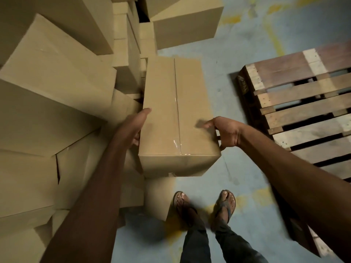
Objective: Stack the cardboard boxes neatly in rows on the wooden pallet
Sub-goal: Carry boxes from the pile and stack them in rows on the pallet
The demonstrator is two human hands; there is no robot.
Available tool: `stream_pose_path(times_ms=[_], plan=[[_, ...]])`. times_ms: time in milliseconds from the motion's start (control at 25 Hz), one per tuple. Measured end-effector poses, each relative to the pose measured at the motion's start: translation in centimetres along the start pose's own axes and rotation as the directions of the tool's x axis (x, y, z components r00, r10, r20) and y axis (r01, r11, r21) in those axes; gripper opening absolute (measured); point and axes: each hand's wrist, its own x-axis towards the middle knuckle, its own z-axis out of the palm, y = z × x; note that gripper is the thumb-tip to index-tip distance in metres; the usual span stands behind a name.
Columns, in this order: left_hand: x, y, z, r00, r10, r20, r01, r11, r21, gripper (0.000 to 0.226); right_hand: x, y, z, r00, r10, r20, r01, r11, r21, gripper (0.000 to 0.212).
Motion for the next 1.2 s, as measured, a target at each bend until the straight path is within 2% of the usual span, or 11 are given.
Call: stream_pose_path(times_ms=[80, 160, 280, 360, 400, 520, 600, 800, 960, 1080, 1200], plan=[[-0.7, 1.5, 0.2, 1.000, 0.020, 0.005, -0.020, 0.999, 0.040, 0.074, -0.6, -0.2, -0.4, 0.999, 0.036, -0.033, -0.037, 0.999, -0.013, 0.052], [-1.5, 2.6, 0.4, 1.000, 0.016, 0.014, -0.017, 0.998, 0.059, 0.072, -2.0, -0.1, -1.7, 0.999, 0.028, -0.043, -0.028, 1.000, -0.002, 0.040], [-3.7, 2.8, 1.9, 0.994, 0.103, -0.034, -0.097, 0.985, 0.139, 0.053, -4.6, 1.0, -4.9, 0.995, -0.083, -0.049, 0.085, 0.995, 0.049, 0.032], [-5.7, 1.6, 4.2, 0.970, 0.241, -0.022, -0.233, 0.954, 0.186, 0.038, -7.3, 2.9, -7.4, 0.982, -0.166, -0.092, 0.170, 0.985, 0.038, 0.044], [-7.0, 1.2, 5.4, 0.956, 0.292, -0.011, -0.286, 0.944, 0.166, 0.039, -8.7, 4.1, -8.6, 0.969, -0.209, -0.128, 0.212, 0.977, 0.006, 0.056], [-11.3, 0.4, 9.5, 0.936, 0.352, 0.000, -0.352, 0.935, 0.034, 0.056, -13.5, 8.1, -12.3, 0.915, -0.320, -0.247, 0.332, 0.943, 0.007, 0.083], [-14.0, 0.6, 12.3, 0.913, 0.407, 0.019, -0.407, 0.913, -0.014, 0.061, -16.2, 10.1, -14.6, 0.862, -0.398, -0.314, 0.423, 0.906, 0.013, 0.094], [-20.6, 3.0, 19.6, 0.841, 0.539, 0.054, -0.538, 0.842, -0.034, 0.063, -23.5, 13.8, -21.7, 0.746, -0.532, -0.401, 0.582, 0.813, 0.005, 0.087], [-25.7, 5.0, 25.8, 0.791, 0.605, 0.087, -0.610, 0.792, 0.040, 0.024, -28.5, 16.3, -28.2, 0.732, -0.544, -0.411, 0.622, 0.779, 0.077, 0.078], [-29.7, 5.7, 30.2, 0.788, 0.608, 0.092, -0.610, 0.792, -0.013, 0.029, -31.2, 19.4, -32.8, 0.742, -0.541, -0.396, 0.622, 0.776, 0.106, 0.070], [-33.2, 6.7, 35.0, 0.777, 0.607, 0.164, -0.613, 0.790, -0.018, 0.028, -34.0, 22.3, -37.9, 0.762, -0.508, -0.402, 0.595, 0.794, 0.126, 0.063]])
